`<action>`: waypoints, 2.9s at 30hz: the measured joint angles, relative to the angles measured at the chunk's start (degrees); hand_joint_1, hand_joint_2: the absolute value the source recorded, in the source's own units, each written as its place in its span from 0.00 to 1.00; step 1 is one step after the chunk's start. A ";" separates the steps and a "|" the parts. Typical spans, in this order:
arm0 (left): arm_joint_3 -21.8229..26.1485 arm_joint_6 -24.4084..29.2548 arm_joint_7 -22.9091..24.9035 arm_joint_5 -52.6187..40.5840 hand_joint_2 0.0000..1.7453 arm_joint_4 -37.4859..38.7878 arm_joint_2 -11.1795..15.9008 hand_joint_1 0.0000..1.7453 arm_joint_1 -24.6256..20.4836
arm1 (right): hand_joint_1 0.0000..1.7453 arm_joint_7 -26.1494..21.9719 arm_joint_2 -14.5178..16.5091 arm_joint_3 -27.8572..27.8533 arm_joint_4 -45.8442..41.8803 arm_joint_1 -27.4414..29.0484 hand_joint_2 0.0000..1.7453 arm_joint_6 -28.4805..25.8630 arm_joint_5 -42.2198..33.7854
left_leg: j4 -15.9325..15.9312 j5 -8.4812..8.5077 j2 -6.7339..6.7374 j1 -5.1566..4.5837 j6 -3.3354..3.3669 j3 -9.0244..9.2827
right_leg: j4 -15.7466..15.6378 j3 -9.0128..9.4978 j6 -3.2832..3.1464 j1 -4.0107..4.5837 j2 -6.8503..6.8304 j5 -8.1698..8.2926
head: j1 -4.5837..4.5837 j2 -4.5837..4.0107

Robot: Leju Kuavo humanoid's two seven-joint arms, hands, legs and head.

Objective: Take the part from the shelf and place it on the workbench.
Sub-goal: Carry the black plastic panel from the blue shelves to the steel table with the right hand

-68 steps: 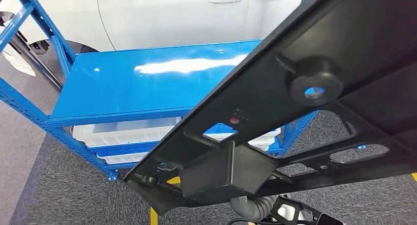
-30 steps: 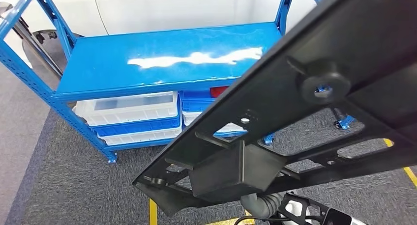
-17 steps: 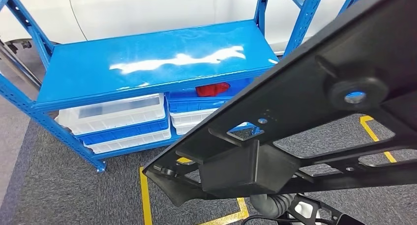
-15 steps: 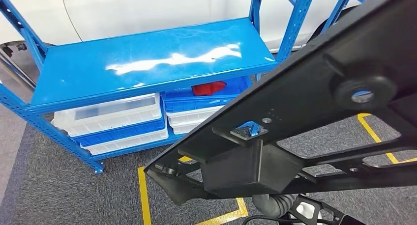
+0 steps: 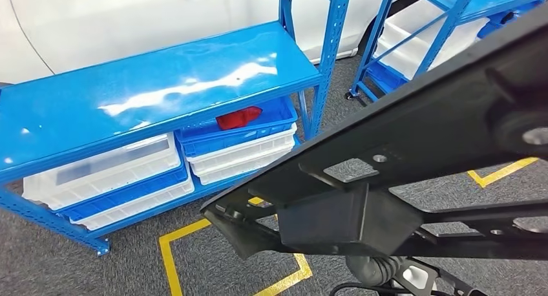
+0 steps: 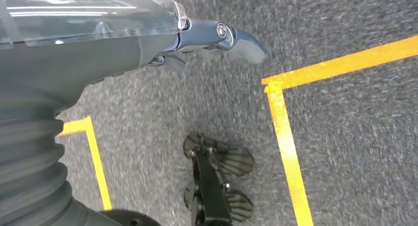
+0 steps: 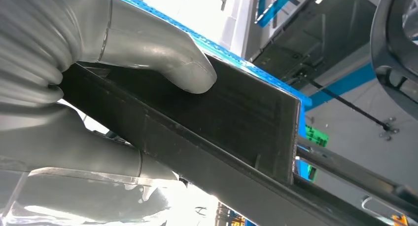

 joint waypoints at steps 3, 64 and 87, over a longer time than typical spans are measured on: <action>-0.04 0.17 0.15 -0.51 1.00 0.00 -0.04 0.00 -0.31 | 1.00 0.00 -0.57 0.28 -0.01 -0.48 1.00 -0.79 -0.14 | -0.62 0.62 1.79 0.23 1.13 0.02 | 1.42 -1.11 1.14 0.06 -1.50 -0.61 | 0.02 0.01; -1.96 -1.68 4.63 -2.40 1.00 0.34 1.78 0.00 -1.61 | 1.00 0.00 -2.98 6.75 -4.69 -2.51 1.00 -15.24 3.16 | -0.13 0.58 1.88 0.24 0.96 -0.34 | 1.15 -1.08 0.87 -0.07 0.26 -0.72 | 0.01 0.01; -0.75 3.82 9.38 0.40 1.00 0.35 -1.53 0.00 1.33 | 1.00 0.00 -4.30 4.75 -4.24 8.16 1.00 -8.22 3.57 | 11.07 -4.09 3.65 -0.27 -0.61 -4.86 | -1.16 1.01 -1.85 0.55 -2.44 -0.26 | 0.01 0.01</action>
